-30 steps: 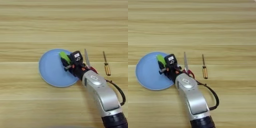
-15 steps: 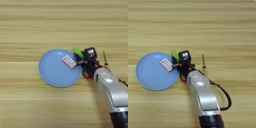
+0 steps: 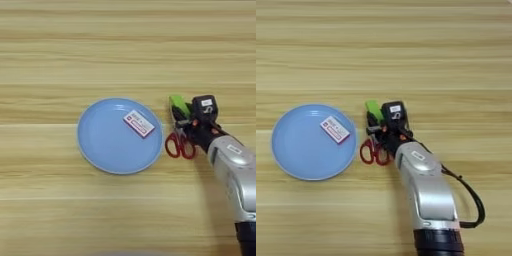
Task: Move the objects on the table
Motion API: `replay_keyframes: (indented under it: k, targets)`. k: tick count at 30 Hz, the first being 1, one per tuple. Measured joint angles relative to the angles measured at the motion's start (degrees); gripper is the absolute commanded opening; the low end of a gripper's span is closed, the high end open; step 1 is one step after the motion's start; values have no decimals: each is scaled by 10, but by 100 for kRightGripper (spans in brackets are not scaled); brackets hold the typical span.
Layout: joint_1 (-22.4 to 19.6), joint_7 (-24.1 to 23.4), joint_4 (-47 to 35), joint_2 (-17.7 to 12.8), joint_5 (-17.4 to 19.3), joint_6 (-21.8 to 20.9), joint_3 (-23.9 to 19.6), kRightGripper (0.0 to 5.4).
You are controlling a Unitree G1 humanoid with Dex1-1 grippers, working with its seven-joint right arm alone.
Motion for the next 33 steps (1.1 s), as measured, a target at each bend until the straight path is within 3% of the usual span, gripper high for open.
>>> replay_keyframes:
  k: [14,33]
  targets:
    - [-7,-11,44,-37,12,-18,-79,140]
    - [-10,-20,115,-66,11,-44,-114,140]
